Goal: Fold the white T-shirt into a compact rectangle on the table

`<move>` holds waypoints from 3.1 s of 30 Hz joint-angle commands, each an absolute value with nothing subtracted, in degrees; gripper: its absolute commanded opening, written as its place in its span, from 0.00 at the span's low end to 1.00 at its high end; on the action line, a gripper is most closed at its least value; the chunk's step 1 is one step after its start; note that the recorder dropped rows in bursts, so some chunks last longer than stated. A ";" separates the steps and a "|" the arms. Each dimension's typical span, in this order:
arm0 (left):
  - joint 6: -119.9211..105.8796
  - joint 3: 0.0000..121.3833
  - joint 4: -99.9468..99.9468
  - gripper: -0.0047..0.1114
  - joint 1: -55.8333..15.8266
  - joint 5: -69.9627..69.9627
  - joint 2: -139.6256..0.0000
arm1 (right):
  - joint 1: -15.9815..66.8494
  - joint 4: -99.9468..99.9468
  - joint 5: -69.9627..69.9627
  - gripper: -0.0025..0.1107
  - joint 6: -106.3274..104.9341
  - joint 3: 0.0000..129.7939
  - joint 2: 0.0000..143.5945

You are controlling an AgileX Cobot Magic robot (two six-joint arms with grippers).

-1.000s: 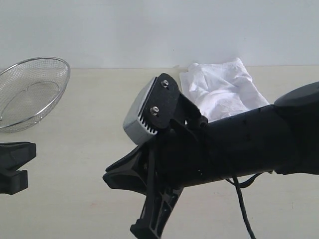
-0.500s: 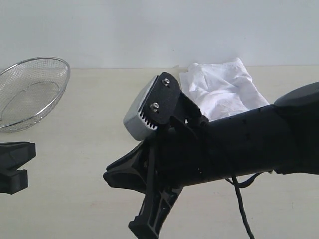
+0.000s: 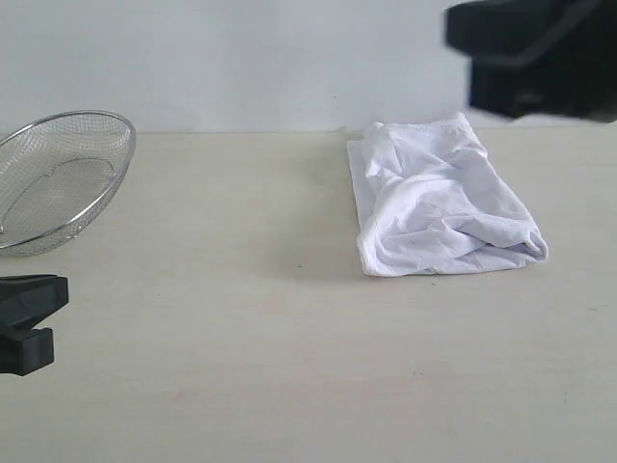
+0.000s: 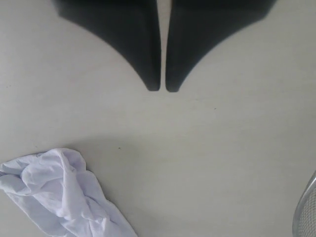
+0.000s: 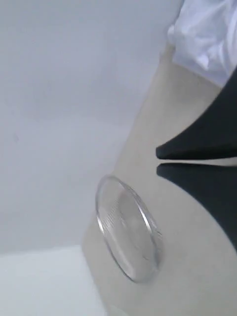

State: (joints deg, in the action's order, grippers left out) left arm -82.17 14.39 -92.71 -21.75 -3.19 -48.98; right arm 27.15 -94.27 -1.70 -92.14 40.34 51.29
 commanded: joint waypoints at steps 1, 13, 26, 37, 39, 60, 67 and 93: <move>-81.80 14.16 -93.17 0.08 -21.94 -2.78 -48.69 | 17.11 -94.50 -0.99 0.02 -84.70 34.86 41.99; -81.80 14.16 -93.17 0.08 -21.94 -2.78 -48.69 | 2.94 -94.50 -2.70 0.02 -82.78 10.30 20.04; -81.80 14.16 -93.17 0.08 -21.94 -2.78 -48.69 | 2.69 -94.50 -1.65 0.02 -83.83 0.00 8.01; -81.80 14.16 -93.17 0.08 -21.94 -2.78 -48.69 | 2.69 -92.14 -4.50 0.02 -82.87 0.00 8.01; -81.80 14.16 -93.17 0.08 -21.94 -2.78 -48.69 | 2.69 -76.86 -5.94 0.02 -71.84 0.00 8.01; -81.80 14.16 -93.17 0.08 -21.94 -2.78 -48.69 | 2.69 2.51 -17.87 0.02 -3.24 0.00 0.04; -81.80 14.16 -93.17 0.08 -21.94 -2.78 -48.69 | 2.69 0.53 -18.40 0.02 -5.06 0.00 0.00; -81.80 14.16 -93.17 0.08 -21.94 -2.78 -48.69 | 2.69 -0.88 -18.68 0.02 -3.53 0.00 0.00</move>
State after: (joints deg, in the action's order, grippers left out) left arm -82.17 14.39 -92.81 -21.75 -3.09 -48.98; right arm 2.92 -0.69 -18.96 -3.85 -0.06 0.24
